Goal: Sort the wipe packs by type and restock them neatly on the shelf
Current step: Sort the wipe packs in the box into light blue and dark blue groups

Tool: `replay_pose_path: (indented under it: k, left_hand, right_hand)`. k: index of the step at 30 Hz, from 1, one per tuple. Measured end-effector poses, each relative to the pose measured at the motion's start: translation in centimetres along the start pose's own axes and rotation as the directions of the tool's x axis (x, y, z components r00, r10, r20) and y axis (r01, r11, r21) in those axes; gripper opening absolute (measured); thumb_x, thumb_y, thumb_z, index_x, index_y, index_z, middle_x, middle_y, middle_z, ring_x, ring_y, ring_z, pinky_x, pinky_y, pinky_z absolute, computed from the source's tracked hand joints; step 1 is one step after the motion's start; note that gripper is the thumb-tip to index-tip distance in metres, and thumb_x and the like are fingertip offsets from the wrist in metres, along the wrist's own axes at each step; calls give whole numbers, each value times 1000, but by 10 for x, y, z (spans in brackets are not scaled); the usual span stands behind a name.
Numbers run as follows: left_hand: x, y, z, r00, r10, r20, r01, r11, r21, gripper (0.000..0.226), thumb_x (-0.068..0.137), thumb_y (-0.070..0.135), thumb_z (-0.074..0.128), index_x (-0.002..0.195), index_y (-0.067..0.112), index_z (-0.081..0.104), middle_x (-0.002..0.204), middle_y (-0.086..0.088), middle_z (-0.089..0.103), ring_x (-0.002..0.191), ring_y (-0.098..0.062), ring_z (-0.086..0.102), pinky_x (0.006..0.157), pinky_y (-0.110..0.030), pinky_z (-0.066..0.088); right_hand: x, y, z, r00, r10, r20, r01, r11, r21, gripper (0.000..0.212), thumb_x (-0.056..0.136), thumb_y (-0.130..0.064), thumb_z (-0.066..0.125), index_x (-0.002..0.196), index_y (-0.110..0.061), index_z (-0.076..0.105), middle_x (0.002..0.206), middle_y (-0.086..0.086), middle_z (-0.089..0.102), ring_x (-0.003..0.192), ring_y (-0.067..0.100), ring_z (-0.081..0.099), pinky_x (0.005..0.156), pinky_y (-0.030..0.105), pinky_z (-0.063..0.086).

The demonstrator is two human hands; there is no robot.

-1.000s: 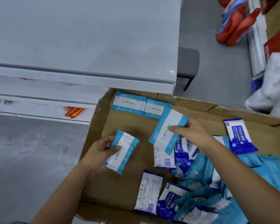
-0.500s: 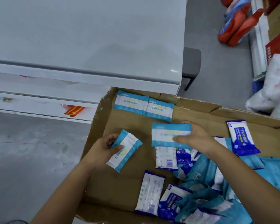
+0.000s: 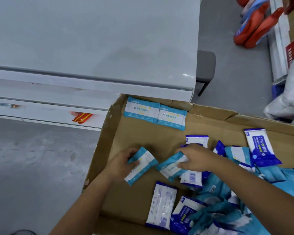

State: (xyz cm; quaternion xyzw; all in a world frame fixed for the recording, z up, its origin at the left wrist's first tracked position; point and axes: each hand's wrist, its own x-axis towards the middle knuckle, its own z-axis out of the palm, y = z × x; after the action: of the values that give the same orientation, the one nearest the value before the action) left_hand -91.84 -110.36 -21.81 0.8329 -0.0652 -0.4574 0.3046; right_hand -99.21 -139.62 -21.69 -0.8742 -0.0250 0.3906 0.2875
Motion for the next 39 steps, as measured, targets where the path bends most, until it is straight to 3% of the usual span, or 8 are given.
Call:
replay_pose_path:
  k: [3, 8, 12, 17, 21, 26, 34, 39]
  left_hand:
    - [10, -4, 11, 999, 15, -37, -8, 984, 175, 36, 96, 28, 64, 131, 31, 54, 120, 11, 61, 93, 0, 60, 71, -16, 49]
    - [10, -6, 15, 999, 13, -37, -6, 983, 184, 33, 95, 28, 64, 126, 35, 55, 118, 12, 63, 96, -5, 63, 78, -27, 56]
    - [9, 1, 4, 998, 65, 3, -65, 976, 206, 32, 94, 26, 66, 124, 32, 56, 115, 16, 59, 105, -4, 60, 85, -21, 51]
    - [5, 28, -15, 996, 85, 32, -89, 982, 165, 27, 94, 26, 67, 116, 36, 57, 102, 27, 57, 101, 2, 60, 78, -15, 52]
    - [9, 53, -28, 995, 90, 52, -98, 982, 162, 22, 90, 30, 72, 105, 40, 61, 101, 24, 62, 90, 4, 64, 62, -14, 55]
    - [17, 69, -44, 980, 179, 91, -195, 956, 219, 17, 92, 29, 69, 103, 39, 61, 109, 19, 66, 98, -3, 67, 76, -28, 61]
    - [30, 75, -57, 973, 215, 85, -230, 879, 418, 18, 94, 21, 67, 111, 27, 65, 117, 8, 66, 109, -11, 65, 83, -29, 59]
    - [49, 80, -54, 965, 252, 70, -240, 746, 622, 25, 94, 22, 66, 119, 24, 65, 123, 2, 65, 115, -17, 61, 90, -38, 57]
  right_hand:
    - [-16, 22, 1, 995, 70, -66, -68, 997, 33, 31, 92, -41, 64, 118, -25, 63, 111, -9, 68, 100, 8, 60, 84, 23, 46]
    - [-42, 53, -11, 952, 257, -164, -214, 946, 242, 35, 91, -42, 67, 123, -31, 58, 116, -15, 65, 103, 2, 60, 84, 17, 47]
    - [-51, 55, -24, 889, 403, -218, -178, 742, 647, 15, 84, -26, 78, 96, -26, 69, 89, -14, 74, 74, -7, 67, 57, 7, 45]
    - [-54, 45, -39, 856, 446, -260, -2, 506, 862, 30, 76, -15, 83, 100, -22, 69, 89, -8, 77, 79, 10, 74, 63, 23, 56]
    - [-54, 43, -44, 876, 395, -276, -13, 593, 805, 42, 68, -11, 88, 101, -27, 68, 92, -7, 74, 77, 5, 70, 61, 19, 53]
    - [-43, 33, -52, 922, 355, -154, -119, 640, 759, 32, 72, -21, 88, 96, -18, 67, 89, -4, 76, 77, 15, 74, 71, 35, 60]
    - [-13, 9, -42, 974, 213, -77, -132, 810, 572, 39, 77, -18, 84, 110, -30, 70, 108, -13, 70, 94, 3, 68, 75, 14, 53]
    - [15, -1, -40, 966, 225, -124, -149, 885, 440, 30, 75, -21, 85, 96, -24, 64, 108, -4, 69, 102, 13, 65, 89, 30, 53]
